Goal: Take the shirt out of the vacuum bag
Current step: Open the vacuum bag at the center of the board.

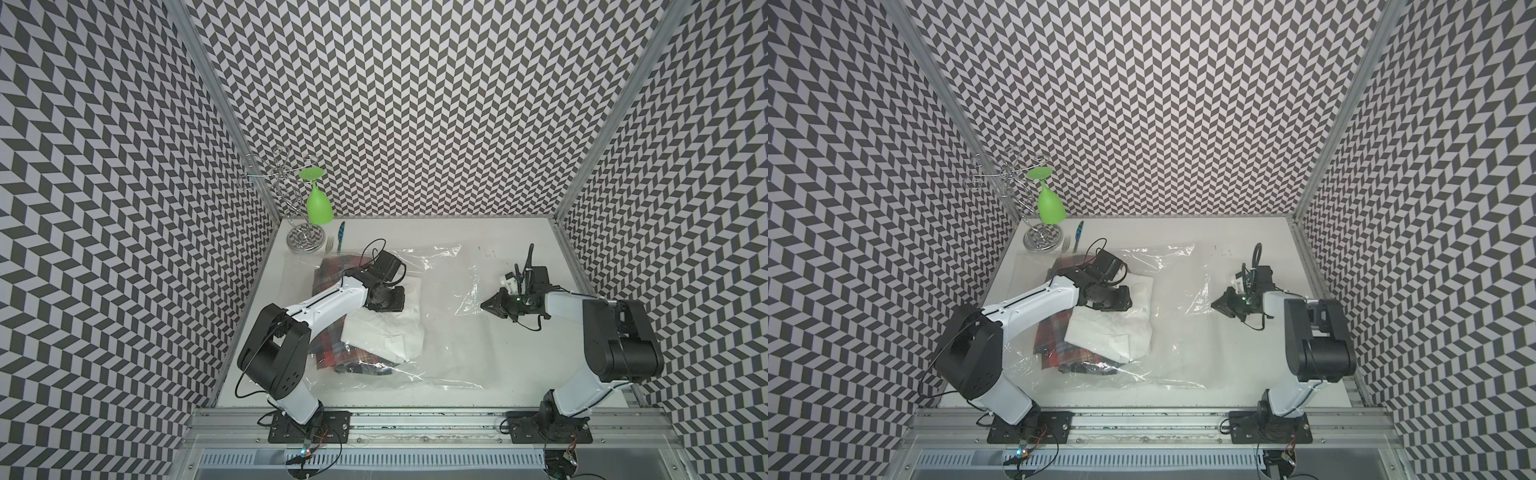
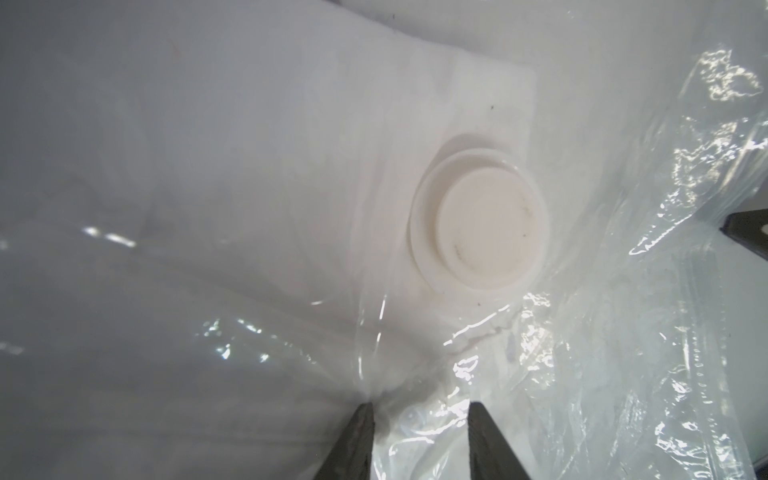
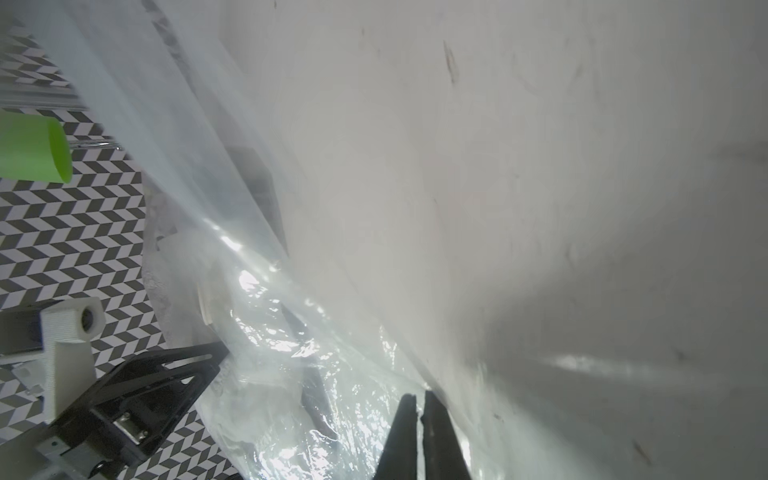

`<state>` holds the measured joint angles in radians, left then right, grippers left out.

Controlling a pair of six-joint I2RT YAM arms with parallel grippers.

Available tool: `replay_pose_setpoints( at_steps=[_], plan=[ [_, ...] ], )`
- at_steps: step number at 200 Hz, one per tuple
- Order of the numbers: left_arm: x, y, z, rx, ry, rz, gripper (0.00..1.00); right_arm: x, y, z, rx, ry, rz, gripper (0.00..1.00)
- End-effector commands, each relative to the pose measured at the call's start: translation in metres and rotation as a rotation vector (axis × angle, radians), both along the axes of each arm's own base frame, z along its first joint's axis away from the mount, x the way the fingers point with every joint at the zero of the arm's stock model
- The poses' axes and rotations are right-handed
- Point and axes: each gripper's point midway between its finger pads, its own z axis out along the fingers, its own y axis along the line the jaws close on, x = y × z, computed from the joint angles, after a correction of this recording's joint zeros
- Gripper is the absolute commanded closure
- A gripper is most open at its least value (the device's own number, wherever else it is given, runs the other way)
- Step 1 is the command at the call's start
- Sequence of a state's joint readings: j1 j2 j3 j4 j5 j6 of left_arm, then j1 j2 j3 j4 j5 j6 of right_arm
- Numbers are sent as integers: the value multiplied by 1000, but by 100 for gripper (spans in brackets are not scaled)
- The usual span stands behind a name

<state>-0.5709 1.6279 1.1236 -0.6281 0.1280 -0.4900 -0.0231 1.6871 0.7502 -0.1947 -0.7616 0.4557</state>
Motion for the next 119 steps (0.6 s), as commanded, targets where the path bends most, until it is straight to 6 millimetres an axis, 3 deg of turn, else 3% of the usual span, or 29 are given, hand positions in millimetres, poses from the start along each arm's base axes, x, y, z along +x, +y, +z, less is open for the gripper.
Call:
replay_pose_setpoints(
  at_steps=[1, 75, 119],
  plan=[
    [-8, 8, -5, 0, 13, -8, 59, 11, -4, -1, -9, -38, -21, 93],
    [-14, 12, 0, -51, -18, -16, 58, 20, -7, -15, -21, -18, -54, 95],
    [-15, 7, 5, -84, -36, -39, 58, 28, 6, -7, 20, -64, -21, 95]
  ],
)
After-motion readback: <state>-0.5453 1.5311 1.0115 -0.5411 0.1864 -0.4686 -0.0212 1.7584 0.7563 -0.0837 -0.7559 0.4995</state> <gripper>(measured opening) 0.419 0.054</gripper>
